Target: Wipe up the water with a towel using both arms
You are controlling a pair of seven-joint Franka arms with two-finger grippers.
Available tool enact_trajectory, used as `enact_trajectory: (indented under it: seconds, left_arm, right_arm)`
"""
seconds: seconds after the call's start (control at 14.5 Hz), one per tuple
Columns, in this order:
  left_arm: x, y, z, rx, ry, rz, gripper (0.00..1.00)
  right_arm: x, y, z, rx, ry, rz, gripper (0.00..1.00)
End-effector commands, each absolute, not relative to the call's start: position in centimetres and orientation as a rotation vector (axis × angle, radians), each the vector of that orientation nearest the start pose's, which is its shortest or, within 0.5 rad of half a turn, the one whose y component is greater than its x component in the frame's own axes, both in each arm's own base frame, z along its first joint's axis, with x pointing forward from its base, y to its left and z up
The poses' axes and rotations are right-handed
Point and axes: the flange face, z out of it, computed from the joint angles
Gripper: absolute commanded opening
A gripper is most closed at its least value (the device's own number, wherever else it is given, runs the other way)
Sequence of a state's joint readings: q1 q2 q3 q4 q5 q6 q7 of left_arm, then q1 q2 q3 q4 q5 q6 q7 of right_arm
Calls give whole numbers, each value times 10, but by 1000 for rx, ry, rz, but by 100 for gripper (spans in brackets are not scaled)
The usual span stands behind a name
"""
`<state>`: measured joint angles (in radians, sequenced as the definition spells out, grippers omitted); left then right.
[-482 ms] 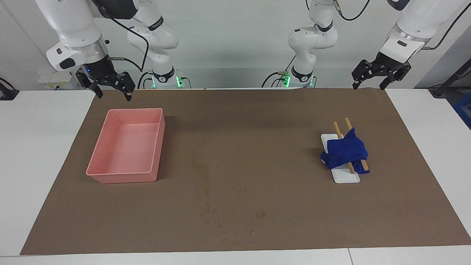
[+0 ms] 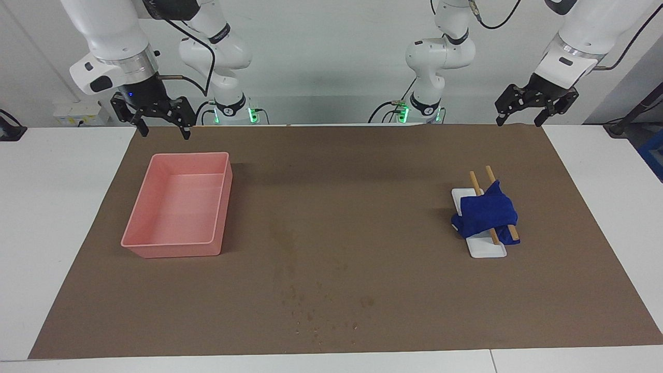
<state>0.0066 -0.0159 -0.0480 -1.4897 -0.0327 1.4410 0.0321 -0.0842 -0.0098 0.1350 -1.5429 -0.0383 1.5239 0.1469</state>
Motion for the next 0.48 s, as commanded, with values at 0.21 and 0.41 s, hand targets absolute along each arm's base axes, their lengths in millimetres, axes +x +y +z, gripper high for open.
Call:
enact_trajectory:
  seconds: [0.21, 0.41]
  left_arm:
    - [556, -22, 629, -3180, 109, -171, 100]
    - [581, -13, 591, -3169, 75, -249, 100]
  right_arm:
    - [547, 18, 635, -3177, 196, 50, 100]
    - [544, 18, 632, -3166, 197, 68, 100]
